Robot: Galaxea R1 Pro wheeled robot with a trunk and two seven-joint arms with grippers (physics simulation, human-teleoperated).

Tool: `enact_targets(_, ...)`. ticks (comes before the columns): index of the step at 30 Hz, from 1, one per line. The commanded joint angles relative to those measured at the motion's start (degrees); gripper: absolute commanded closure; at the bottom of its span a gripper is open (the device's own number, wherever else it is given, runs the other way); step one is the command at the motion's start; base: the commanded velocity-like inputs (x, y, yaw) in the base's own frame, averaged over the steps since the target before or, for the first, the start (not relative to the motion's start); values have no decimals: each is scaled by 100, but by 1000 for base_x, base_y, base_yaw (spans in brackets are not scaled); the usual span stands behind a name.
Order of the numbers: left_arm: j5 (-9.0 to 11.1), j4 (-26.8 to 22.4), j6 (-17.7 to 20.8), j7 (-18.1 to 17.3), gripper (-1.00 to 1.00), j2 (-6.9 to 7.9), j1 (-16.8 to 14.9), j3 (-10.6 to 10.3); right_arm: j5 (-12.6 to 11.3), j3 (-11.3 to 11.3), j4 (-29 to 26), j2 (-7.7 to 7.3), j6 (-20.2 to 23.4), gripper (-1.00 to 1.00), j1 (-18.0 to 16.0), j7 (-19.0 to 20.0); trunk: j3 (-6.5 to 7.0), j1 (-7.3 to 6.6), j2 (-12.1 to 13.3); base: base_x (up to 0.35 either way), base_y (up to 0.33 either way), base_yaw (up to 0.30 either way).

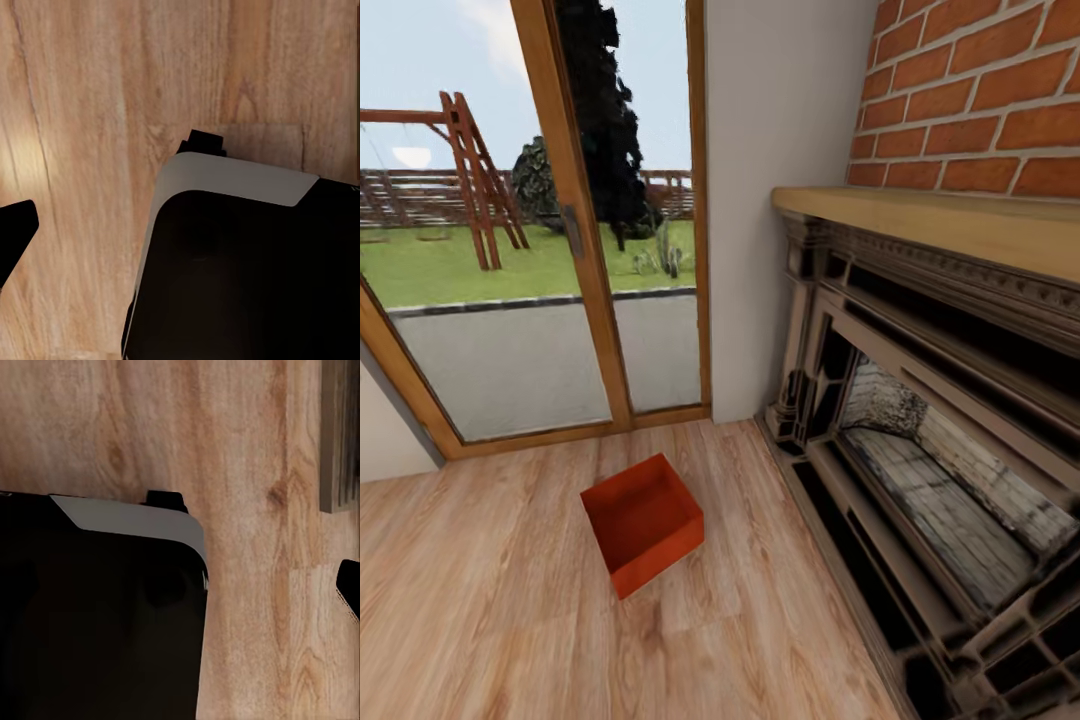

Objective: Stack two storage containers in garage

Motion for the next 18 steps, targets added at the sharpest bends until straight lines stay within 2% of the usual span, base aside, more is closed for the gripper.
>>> enact_targets(1,50,3,-17,18,-100,-2,-3,-49,-56,48,1,2,-15,-100,-2,-15,-5,3,-3,324,0,21)
enact_targets(6,49,3,-17,19,-100,-3,-2,-49,-41,49,1,2,-18,-100,-2,-15,-5,3,-3,324,0,195)
enact_targets(18,50,3,-17,20,-100,-2,-1,-48,-39,49,1,2,-18,-100,-2,-15,-5,3,-3,324,0,265)
